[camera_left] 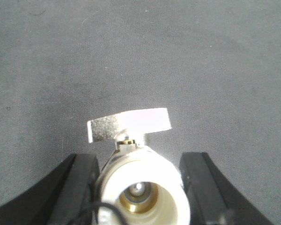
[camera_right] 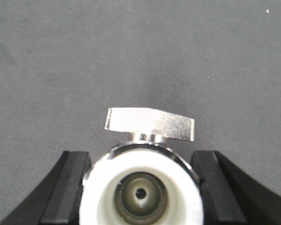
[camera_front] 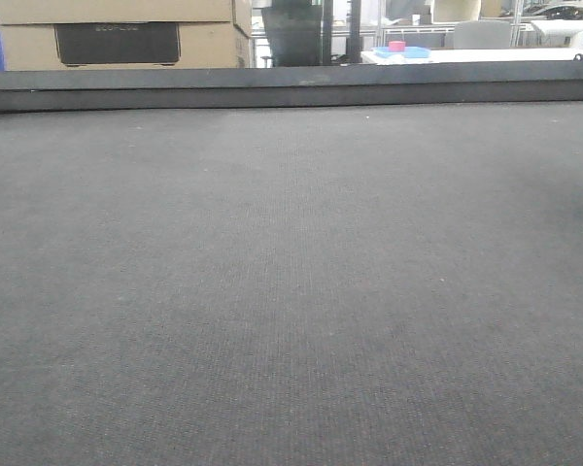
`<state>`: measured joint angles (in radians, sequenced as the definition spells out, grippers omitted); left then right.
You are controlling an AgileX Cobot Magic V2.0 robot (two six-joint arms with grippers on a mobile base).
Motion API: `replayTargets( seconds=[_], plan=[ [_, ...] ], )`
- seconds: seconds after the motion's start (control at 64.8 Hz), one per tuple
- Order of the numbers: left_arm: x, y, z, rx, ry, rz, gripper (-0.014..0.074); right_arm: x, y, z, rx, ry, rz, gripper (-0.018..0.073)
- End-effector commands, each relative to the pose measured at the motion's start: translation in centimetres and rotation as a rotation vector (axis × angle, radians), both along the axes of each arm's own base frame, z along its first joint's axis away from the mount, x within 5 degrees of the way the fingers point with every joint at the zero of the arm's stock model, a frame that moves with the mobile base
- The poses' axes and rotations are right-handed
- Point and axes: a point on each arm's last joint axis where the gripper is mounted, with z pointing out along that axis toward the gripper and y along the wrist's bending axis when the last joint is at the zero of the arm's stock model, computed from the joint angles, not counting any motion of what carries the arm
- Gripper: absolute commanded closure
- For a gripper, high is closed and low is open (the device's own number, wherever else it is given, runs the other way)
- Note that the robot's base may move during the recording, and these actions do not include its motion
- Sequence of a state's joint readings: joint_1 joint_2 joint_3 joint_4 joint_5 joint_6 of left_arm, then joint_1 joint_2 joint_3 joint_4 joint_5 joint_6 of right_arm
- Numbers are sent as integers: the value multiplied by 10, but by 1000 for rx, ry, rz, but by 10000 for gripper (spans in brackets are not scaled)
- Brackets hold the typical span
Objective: Place valve from conveyor to right shelf box
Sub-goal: 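Lift both held valves up off the conveyor belt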
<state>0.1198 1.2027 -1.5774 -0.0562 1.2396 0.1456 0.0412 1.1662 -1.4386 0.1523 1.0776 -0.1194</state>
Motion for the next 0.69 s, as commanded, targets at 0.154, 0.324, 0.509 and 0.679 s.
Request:
replayTargets(
  seconds=[0.154, 0.324, 0.509, 0.679],
  plan=[
    [-2, -2, 8, -1, -57, -2, 708, -2, 0, 12, 6, -91, -4, 713],
    [-2, -2, 8, -1, -57, -2, 708, -2, 0, 12, 6, -91, -4, 713],
    [-2, -2, 8, -1, -57, -2, 708, -2, 0, 12, 6, -91, -4, 713],
    [-2, -2, 8, -1, -57, -2, 708, -2, 0, 12, 6, -91, -4, 713]
  ],
)
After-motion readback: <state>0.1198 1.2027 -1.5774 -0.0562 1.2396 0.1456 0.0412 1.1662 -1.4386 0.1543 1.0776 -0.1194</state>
